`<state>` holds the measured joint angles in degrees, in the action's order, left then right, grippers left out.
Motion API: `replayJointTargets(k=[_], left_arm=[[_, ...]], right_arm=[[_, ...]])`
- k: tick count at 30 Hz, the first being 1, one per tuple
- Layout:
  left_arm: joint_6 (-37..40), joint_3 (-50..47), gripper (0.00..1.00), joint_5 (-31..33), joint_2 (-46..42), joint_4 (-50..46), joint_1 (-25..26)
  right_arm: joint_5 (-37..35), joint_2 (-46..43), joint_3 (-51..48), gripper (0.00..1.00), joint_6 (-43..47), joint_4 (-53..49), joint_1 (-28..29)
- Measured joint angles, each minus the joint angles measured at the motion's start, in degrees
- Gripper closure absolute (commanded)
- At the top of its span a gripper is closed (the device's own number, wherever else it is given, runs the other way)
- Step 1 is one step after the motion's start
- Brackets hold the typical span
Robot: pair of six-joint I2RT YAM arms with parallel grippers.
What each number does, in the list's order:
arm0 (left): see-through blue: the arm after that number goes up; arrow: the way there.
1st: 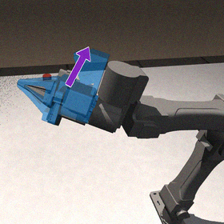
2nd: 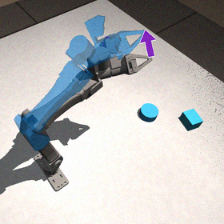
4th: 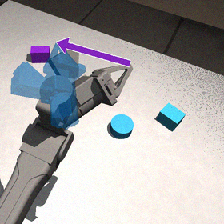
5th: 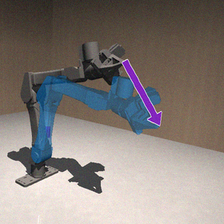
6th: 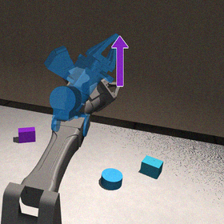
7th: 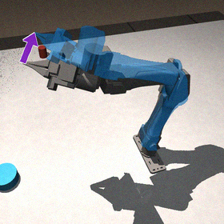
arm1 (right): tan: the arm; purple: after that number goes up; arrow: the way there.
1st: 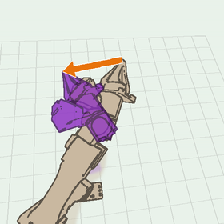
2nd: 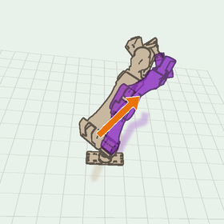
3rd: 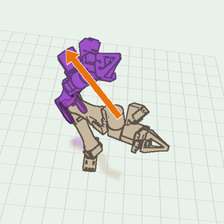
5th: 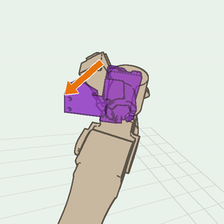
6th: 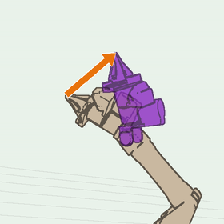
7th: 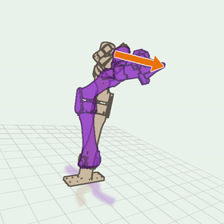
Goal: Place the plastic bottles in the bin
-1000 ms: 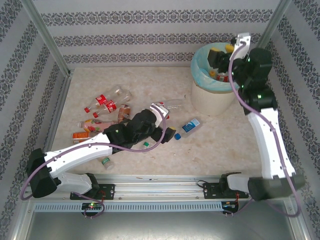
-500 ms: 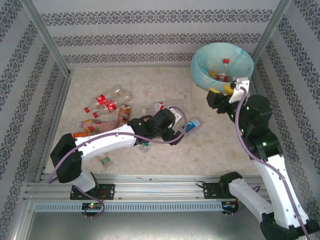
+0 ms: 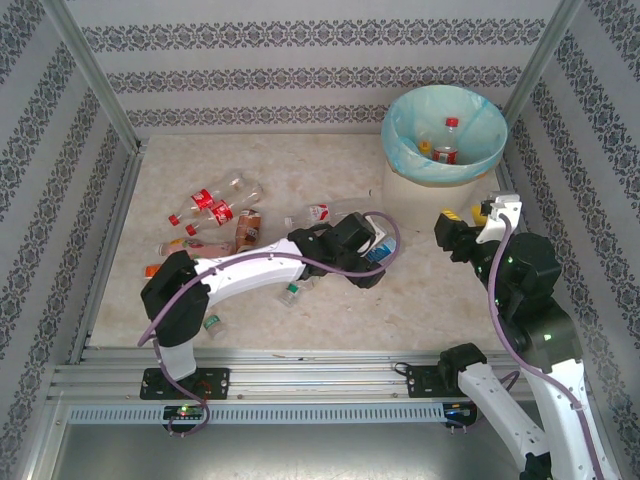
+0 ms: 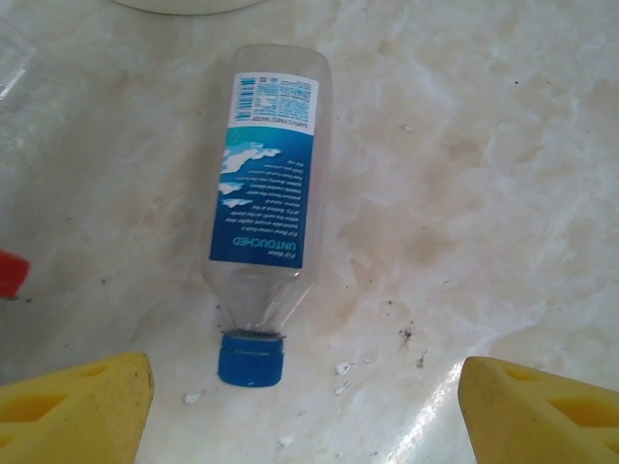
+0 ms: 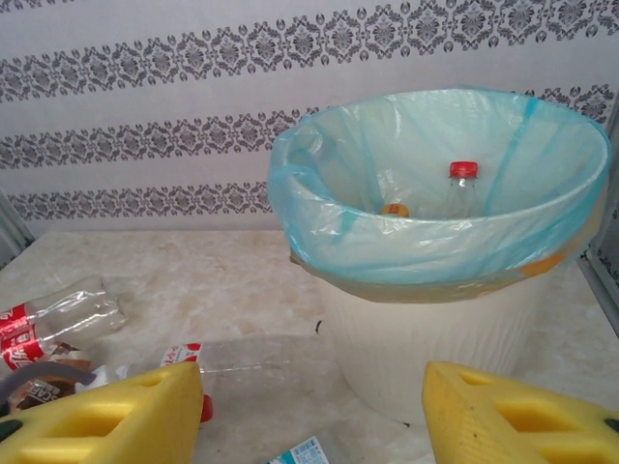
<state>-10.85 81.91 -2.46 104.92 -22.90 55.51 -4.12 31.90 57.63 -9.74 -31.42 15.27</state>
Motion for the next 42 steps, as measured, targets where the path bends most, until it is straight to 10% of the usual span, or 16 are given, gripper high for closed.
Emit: replayJointTargets(k=[42], left_arm=[[1.22, 35.80, 0.26, -4.63, 32.30, -15.28, -4.72]], right_arm=[[-2.27, -3.02, 1.09, 0.34, 0.48, -1.84, 0.00]])
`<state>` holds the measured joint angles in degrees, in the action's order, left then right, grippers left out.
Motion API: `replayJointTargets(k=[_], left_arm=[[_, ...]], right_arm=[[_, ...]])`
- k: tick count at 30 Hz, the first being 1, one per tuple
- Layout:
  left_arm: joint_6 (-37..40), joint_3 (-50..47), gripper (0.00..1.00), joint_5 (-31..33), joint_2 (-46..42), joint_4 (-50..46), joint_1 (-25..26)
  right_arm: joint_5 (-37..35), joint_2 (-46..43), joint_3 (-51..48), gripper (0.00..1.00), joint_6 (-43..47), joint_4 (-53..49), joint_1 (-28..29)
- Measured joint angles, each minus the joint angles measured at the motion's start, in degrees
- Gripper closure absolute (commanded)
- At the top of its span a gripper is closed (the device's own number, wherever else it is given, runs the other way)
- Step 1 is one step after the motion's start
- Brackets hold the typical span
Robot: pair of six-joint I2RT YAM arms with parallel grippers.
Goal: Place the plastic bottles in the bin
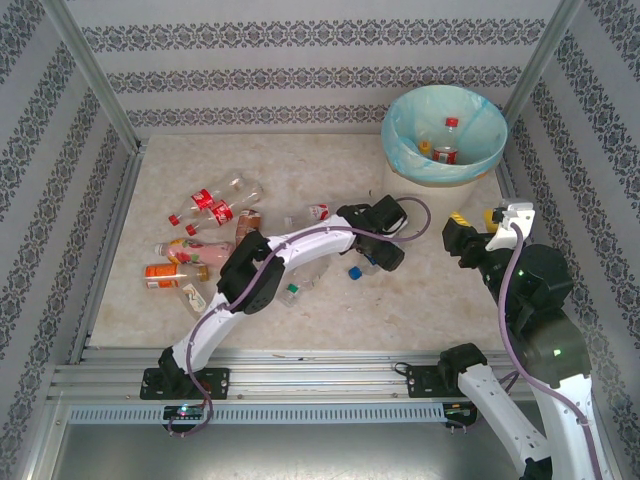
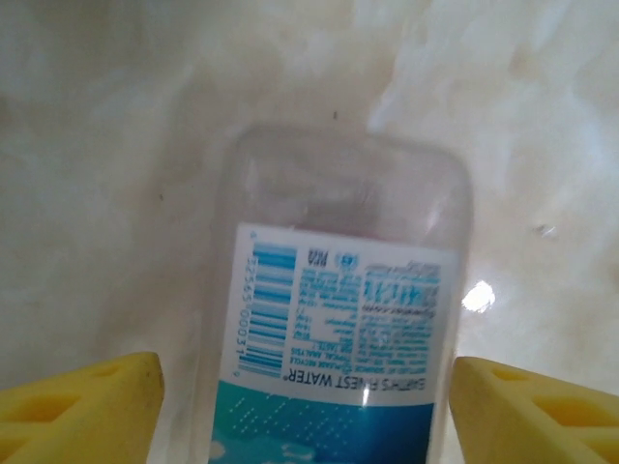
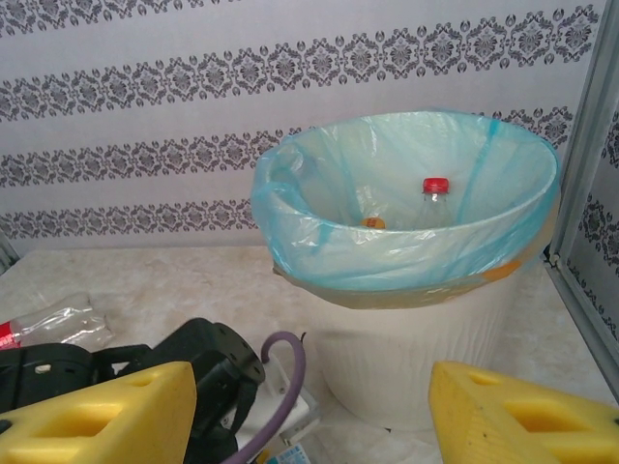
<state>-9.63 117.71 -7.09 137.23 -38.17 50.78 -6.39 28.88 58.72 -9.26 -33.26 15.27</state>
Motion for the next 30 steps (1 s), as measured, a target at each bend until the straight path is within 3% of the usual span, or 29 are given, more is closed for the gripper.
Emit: replayJointTargets(k=[3, 11, 15, 23, 26, 28, 30], left_arm=[[0.59, 0.20, 0.33, -0.04, 0.76, -1.05, 0.00], [2.16, 0.42, 0.42, -0.50, 0.94, -1.77, 0.00], [3.26, -4.15, 0.48, -1.44, -2.27, -1.36, 0.00], [5.03, -25.09, 0.49, -2.60, -24.02, 6.16, 0.00], [5.84, -33.14, 0.55, -2.75, -35.04, 12.59, 0.00], [6.47, -38.21, 0.64, -2.73, -42.34, 17.84, 0.00], [7.10, -42.51, 0.64, -2.40, -48.22, 23.19, 0.00]], right_arm=[[0.00, 0.04, 0.09, 0.35, 0.02, -0.04, 0.00], [0.44, 0.74, 1.66, 0.35, 0.15, -0.39, 0.00], [0.87, 0.79, 1.70, 0.35, 0.00, -0.44, 0.00], [1.95, 0.39, 2.14, 0.35, -0.98, -0.79, 0.00], [4.57, 0.42, 2.25, 0.32, -2.01, -0.57, 0.00], [7.89, 0.57, 2.29, 0.28, -3.15, 0.02, 0.00], [11.74, 1.18, 2.32, 0.23, -4.52, 1.05, 0.00]])
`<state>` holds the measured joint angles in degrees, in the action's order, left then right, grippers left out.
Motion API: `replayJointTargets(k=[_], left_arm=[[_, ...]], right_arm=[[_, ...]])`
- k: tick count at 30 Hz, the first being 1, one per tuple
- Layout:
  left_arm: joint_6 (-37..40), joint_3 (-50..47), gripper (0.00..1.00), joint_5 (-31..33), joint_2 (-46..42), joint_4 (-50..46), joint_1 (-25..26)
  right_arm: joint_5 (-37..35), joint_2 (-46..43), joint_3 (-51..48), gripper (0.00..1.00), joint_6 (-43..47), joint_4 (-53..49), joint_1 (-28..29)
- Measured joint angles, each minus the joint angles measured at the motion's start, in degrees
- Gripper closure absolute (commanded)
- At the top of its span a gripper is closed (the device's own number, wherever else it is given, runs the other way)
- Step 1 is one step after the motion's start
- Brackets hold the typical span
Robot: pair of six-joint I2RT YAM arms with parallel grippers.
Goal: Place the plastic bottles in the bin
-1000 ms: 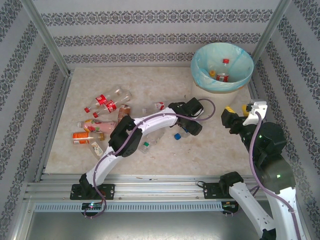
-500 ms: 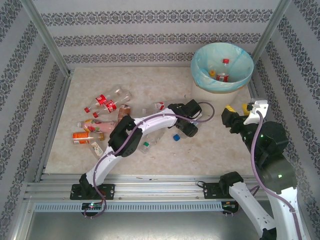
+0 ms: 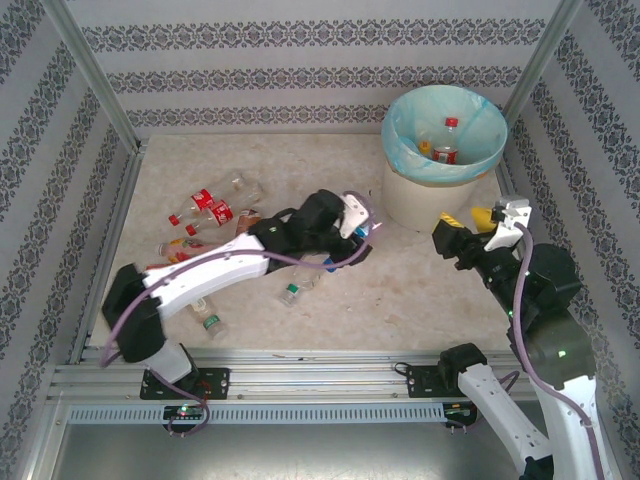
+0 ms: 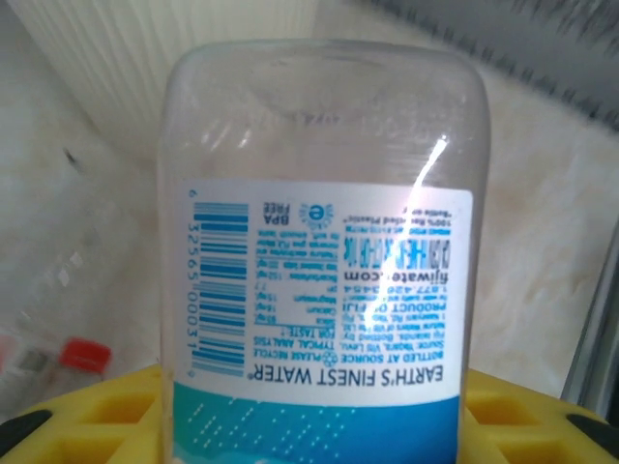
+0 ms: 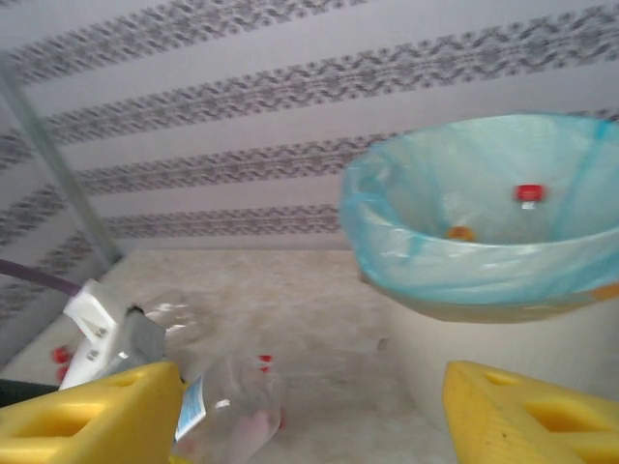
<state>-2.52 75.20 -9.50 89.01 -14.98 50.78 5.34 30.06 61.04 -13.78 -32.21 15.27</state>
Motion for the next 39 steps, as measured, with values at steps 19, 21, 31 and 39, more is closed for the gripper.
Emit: replayJointTargets(k=[19, 21, 31, 39], left_arm=[[5.57, -20.57, 1.00, 0.28, -20.35, 27.80, 0.11], [5.66, -20.57, 1.00, 0.24, -20.68, 28.09, 0.11], [7.78, -20.57, 1.00, 0.63, -20.85, 28.26, 0.79], [9.01, -20.55, 1.00, 0.76, -20.90, 28.30, 1.36]], right_arm=[[19.56, 8.90, -0.46, 0.17, -14.64, 12.37, 5.35], [19.12, 9.77, -0.46, 0.17, -14.88, 12.37, 7.26], [10.21, 17.53, 0.66, 0.17, -13.68, 12.41, 19.12], [3.61, 22.45, 3.17, 0.17, -11.28, 12.50, 24.98]])
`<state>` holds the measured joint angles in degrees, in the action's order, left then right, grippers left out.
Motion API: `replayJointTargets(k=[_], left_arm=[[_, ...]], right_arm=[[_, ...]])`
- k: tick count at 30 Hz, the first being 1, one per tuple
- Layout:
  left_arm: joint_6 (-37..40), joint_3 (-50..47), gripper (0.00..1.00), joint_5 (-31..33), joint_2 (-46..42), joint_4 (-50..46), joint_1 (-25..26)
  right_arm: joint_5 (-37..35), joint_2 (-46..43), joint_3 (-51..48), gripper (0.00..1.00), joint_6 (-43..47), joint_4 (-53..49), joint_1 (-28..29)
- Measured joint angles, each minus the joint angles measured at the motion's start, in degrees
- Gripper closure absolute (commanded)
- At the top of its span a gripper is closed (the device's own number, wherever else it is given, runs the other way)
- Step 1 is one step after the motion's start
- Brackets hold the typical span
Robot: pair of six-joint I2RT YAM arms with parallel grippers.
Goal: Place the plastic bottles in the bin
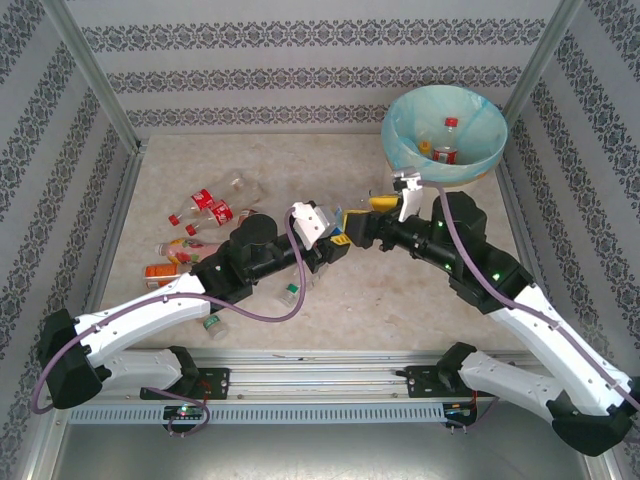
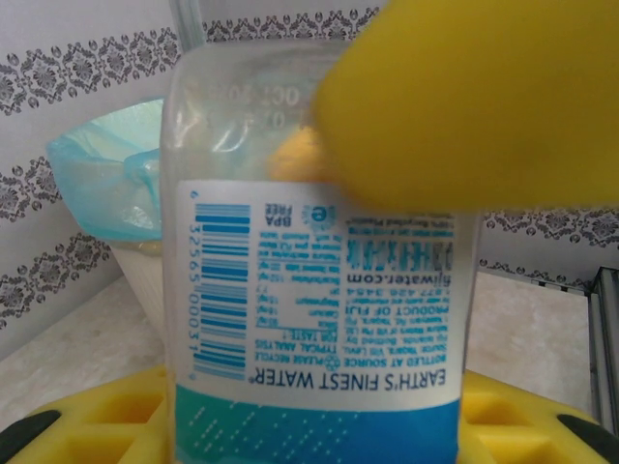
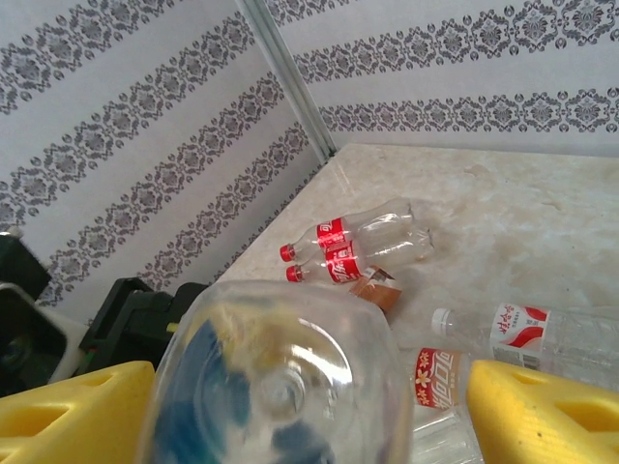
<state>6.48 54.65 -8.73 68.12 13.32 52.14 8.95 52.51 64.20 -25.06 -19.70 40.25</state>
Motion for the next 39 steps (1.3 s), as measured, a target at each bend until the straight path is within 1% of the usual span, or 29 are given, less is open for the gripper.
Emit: replayJointTargets(k=[4, 6, 7, 11, 13, 14, 15, 16, 17, 19, 20, 21, 22, 25, 29, 31, 34, 39], left_arm=[[0.70, 0.00, 1.00, 0.46, -0.02, 0.02, 0.04], [0.90, 0.00, 1.00, 0.85, -0.02, 0.00, 0.07], [0.96, 0.00, 1.00, 1.25, -0.02, 0.00, 0.11], [1.11, 0.00, 1.00, 2.34, -0.04, 0.02, 0.37], [1.14, 0.09, 0.95, 2.78, -0.07, 0.17, 0.42], [1.11, 0.11, 0.89, 2.91, -0.07, 0.24, 0.42], [1.11, 0.11, 0.78, 2.97, -0.07, 0.33, 0.42], [1.09, 0.11, 0.62, 2.97, -0.07, 0.48, 0.42], [1.09, 0.11, 0.45, 2.95, -0.07, 0.72, 0.42], [1.57, 0.09, 0.21, 2.60, -0.13, 1.38, 0.42], [2.03, -0.04, 0.13, 2.29, -0.26, 1.79, 0.52], [2.19, -0.33, 0.07, 2.05, -0.52, 2.23, 0.74], [2.45, -0.76, 0.05, 1.95, -1.11, 2.75, 0.74], [2.58, -1.68, 0.00, 2.10, -2.91, 3.96, 0.74], [2.58, -1.79, 0.00, 3.61, -4.72, 5.49, 0.74], [2.58, -1.79, 0.00, 4.70, -5.53, 5.60, 0.74], [2.51, -1.79, 0.00, 6.56, -6.05, 5.49, 0.74], [1.42, -0.63, 0.00, 9.22, -5.03, 1.62, 0.74]], right_arm=[[-1.75, 2.14, 0.68, 0.19, 0.87, 0.02, 1.73], [-2.25, 2.78, 0.85, 0.23, 1.27, 0.02, 2.12], [-2.49, 2.99, 0.92, 0.27, 1.40, 0.02, 2.29], [-2.60, 3.23, 1.44, 0.48, 1.46, 0.07, 2.67], [-2.47, 3.26, 1.64, 0.61, 1.73, 0.04, 2.67], [-2.47, 3.26, 1.64, 0.66, 1.79, 0.07, 2.75], [-2.43, 3.26, 1.66, 0.71, 1.99, 0.07, 2.78], [-2.32, 3.23, 1.66, 0.74, 1.90, 0.15, 2.78], [-2.12, 3.19, 1.68, 0.75, 1.88, 0.31, 2.78], [-2.14, 2.97, 1.79, 0.75, 1.97, 0.55, 3.04], [-2.36, 2.82, 1.99, 0.76, 2.60, 0.63, 3.04], [-2.82, 2.64, 2.19, 0.76, 3.06, 0.55, 3.02], [-3.67, 2.32, 2.60, 0.76, 4.00, 0.20, 2.99], [-6.40, 1.60, 5.03, 0.76, 7.34, -0.85, 2.51], [-10.27, 1.73, 10.95, 0.73, 13.53, -1.95, -0.50], [-11.85, 2.43, 14.34, 0.73, 16.52, -2.23, -3.52], [-13.44, 4.81, 19.69, 0.74, 20.24, -2.27, -9.55], [-14.86, 12.15, 27.08, 0.74, 25.40, -0.59, -20.48]])
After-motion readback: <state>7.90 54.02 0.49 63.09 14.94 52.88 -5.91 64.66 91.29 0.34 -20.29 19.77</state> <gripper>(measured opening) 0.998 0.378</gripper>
